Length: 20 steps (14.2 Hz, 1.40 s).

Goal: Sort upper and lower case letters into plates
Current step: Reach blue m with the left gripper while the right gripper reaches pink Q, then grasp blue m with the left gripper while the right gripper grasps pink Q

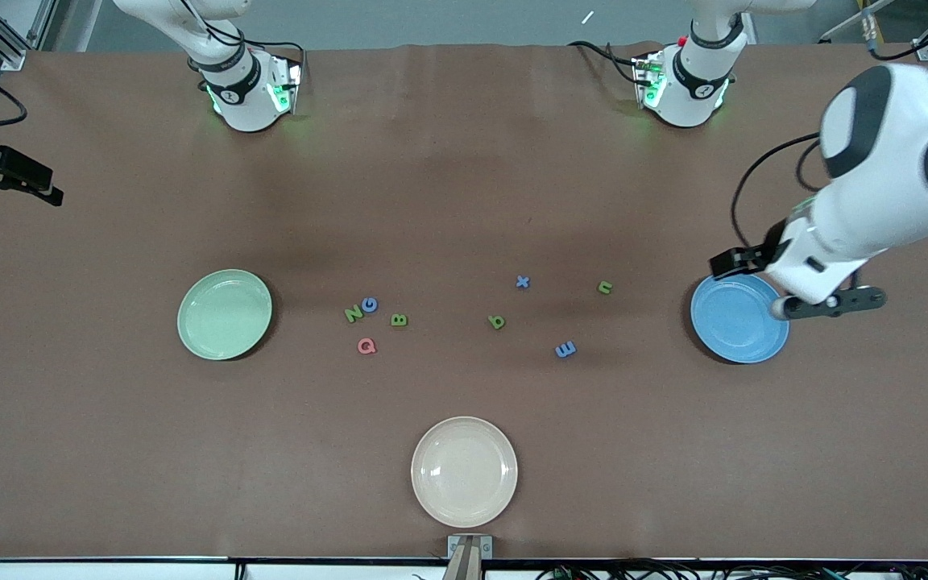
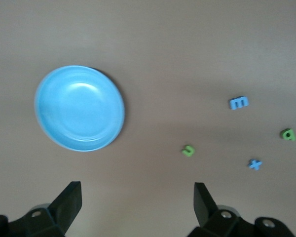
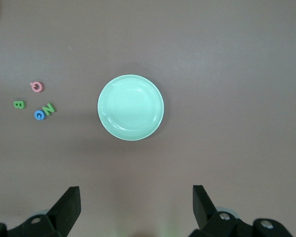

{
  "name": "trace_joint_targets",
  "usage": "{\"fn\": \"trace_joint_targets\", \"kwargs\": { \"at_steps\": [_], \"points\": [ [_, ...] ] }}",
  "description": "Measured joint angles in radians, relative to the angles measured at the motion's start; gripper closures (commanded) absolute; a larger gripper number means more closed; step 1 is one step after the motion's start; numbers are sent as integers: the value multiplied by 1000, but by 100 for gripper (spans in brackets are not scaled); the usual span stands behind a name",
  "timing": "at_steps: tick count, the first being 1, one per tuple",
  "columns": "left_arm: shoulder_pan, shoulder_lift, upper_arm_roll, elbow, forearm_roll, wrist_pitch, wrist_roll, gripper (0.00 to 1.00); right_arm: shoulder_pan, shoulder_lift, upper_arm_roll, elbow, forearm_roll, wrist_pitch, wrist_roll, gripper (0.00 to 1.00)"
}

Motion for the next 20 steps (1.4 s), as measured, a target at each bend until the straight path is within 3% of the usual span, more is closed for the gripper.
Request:
{"fn": "trace_joint_targets", "kwargs": {
  "at_steps": [4,9,13,18,20],
  "points": [
    [-119,110,-2,1,0,130,-195,0,-13,52,-1,0,0,28,0,0],
    [-242,265,0,8,1,342,-383,0,-63,230,-3,6,-2,107,0,0],
    [-271,403,2,30,50,484,-497,0,-18,242,11,11,9,133,183,0],
    [-274,510,3,91,64,557,-541,0,123,271,21,-140,38,435,413,0],
    [-275,521,3,95,65,581,-544,8,169,342,22,-182,41,558,516,0]
  ]
}}
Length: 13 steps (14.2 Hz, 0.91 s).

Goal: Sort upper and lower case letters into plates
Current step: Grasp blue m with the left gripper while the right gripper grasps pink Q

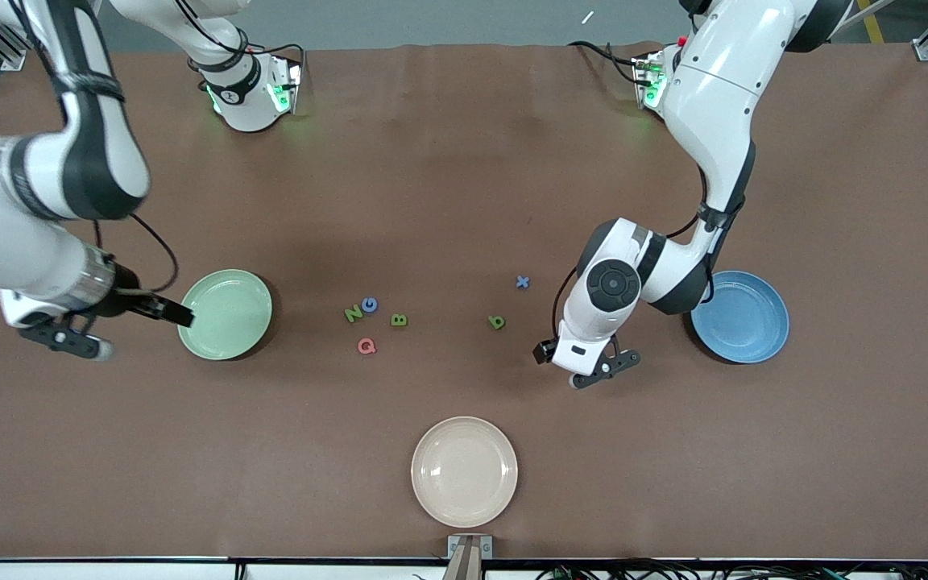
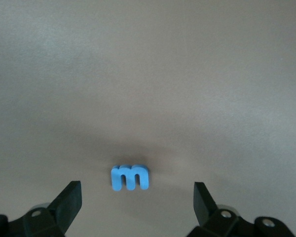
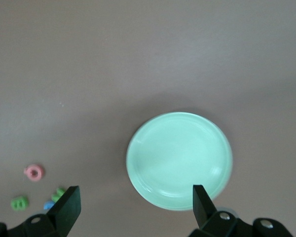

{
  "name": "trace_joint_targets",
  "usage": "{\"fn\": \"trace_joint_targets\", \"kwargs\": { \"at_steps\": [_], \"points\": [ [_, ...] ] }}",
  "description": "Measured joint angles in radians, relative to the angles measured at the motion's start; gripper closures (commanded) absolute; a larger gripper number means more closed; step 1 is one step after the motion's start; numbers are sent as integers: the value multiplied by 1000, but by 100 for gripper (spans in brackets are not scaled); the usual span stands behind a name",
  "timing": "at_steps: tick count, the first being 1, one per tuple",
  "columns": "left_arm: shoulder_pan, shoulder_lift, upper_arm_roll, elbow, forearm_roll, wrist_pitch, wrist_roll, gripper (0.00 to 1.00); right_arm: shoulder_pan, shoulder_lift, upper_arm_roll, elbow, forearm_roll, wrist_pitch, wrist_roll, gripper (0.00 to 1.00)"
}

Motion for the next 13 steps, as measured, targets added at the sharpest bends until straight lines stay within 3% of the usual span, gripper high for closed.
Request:
{"fn": "trace_joint_targets", "kwargs": {
  "at_steps": [3,6,13],
  "points": [
    [-2,20,0,1,3,10,-6,17,72,116,1,-1,48,93,116,0],
    [-2,36,1,-1,23,12,-9,25,142,167,2,3,130,144,175,0],
    [-3,45,1,-7,28,12,-14,44,287,256,1,15,141,282,349,0]
  ]
}}
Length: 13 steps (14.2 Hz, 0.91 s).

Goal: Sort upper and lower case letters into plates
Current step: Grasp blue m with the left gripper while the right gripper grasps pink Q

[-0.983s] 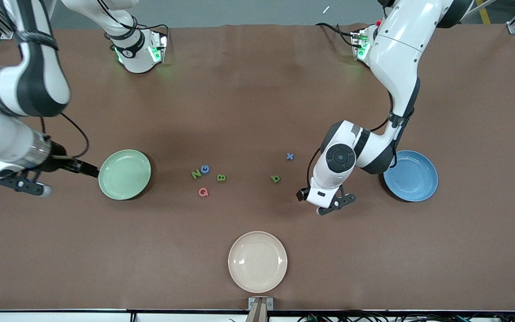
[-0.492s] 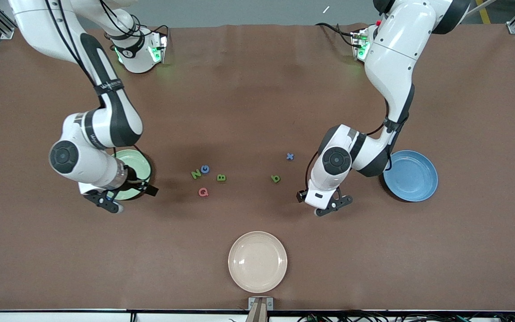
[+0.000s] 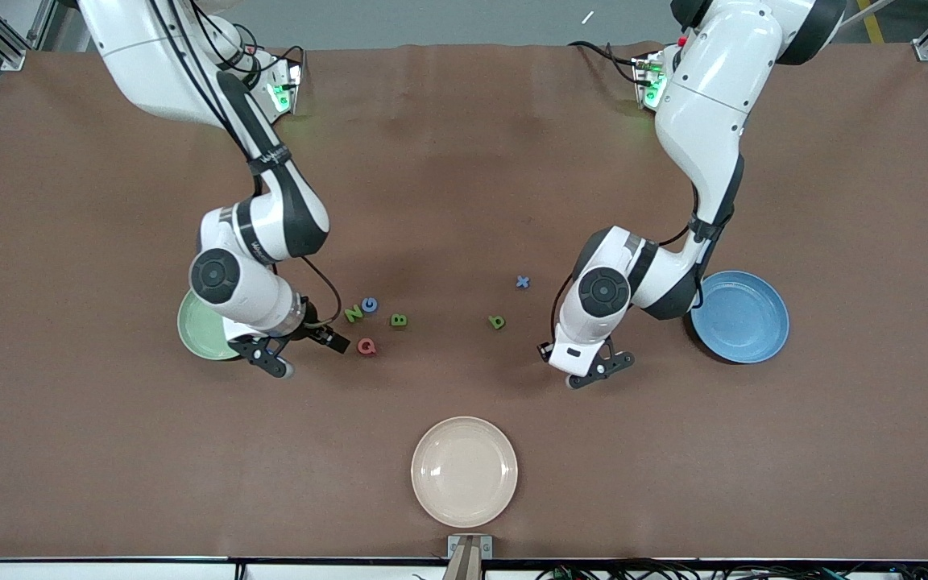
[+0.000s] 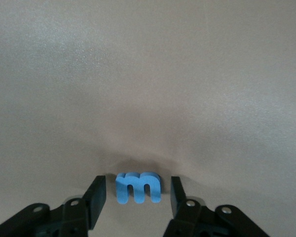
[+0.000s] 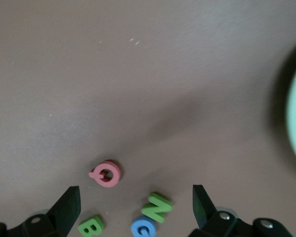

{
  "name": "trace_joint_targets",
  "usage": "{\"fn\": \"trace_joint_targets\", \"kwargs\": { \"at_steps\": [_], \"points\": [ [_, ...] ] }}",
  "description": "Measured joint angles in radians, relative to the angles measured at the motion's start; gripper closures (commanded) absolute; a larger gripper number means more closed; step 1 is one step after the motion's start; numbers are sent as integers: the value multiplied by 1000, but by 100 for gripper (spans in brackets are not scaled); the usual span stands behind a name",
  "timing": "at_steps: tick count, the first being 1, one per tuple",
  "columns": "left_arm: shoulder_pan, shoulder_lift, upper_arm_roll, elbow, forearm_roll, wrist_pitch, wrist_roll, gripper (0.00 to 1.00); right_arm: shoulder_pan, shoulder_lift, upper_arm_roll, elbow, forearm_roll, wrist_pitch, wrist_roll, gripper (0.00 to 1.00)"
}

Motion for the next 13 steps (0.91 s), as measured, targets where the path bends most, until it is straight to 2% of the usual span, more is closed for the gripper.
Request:
{"fn": "trace_joint_targets", "kwargs": {
  "at_steps": [3,6,8,10,13],
  "points": [
    [0,8,0,-2,0,0,-1,50,30,64,0,34,0,35,64,1],
    [-2,8,0,1,0,4,-1,68,55,111,-1,82,0,36,130,5],
    [-3,8,0,2,0,5,-2,76,59,127,-1,95,0,36,141,8],
    [-2,7,0,2,0,5,-3,81,60,144,-1,108,0,36,158,10],
    [5,-5,8,11,0,1,-4,83,72,183,-2,150,0,36,195,18]
  ]
}}
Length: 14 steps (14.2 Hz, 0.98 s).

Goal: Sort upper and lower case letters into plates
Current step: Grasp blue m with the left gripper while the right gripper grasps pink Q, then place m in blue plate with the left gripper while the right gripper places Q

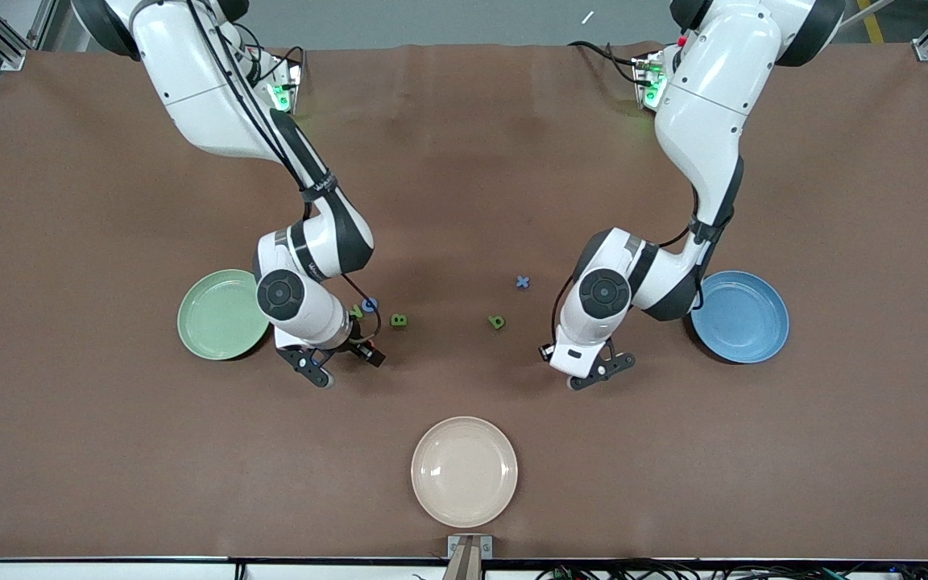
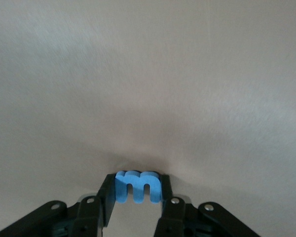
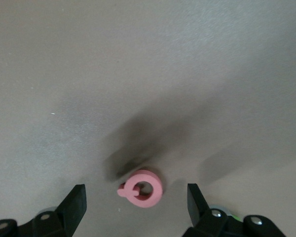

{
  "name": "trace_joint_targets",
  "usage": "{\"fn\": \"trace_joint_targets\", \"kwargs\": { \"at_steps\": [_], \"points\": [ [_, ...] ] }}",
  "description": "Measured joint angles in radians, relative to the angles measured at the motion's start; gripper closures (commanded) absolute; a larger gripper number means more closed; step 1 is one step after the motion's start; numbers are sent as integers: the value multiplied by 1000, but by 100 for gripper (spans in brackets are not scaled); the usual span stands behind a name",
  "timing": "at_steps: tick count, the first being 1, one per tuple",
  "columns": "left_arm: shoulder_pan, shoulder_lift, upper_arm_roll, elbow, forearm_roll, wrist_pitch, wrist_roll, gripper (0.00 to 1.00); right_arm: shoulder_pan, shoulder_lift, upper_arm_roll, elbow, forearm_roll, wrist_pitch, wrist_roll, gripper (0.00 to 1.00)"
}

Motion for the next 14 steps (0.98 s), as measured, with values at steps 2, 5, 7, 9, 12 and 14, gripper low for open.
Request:
{"fn": "trace_joint_targets", "kwargs": {
  "at_steps": [2,5,7,9,12,14],
  "points": [
    [20,-44,3,0,3,-49,4,83,6,17,-1,15,-2,0,6,23],
    [72,-163,4,-65,10,-127,102,83,7,22,-3,17,-8,-3,6,30],
    [120,-260,5,-171,11,-137,208,83,7,25,-3,17,-17,-4,6,38],
    [176,-353,5,-292,12,-138,330,83,8,29,-3,18,-21,-5,6,48],
    [283,-470,6,-461,13,-135,538,83,8,28,-6,20,-25,-18,6,72],
    [367,-514,7,-549,25,-99,676,83,9,24,-7,25,-28,-26,6,94]
  ]
}}
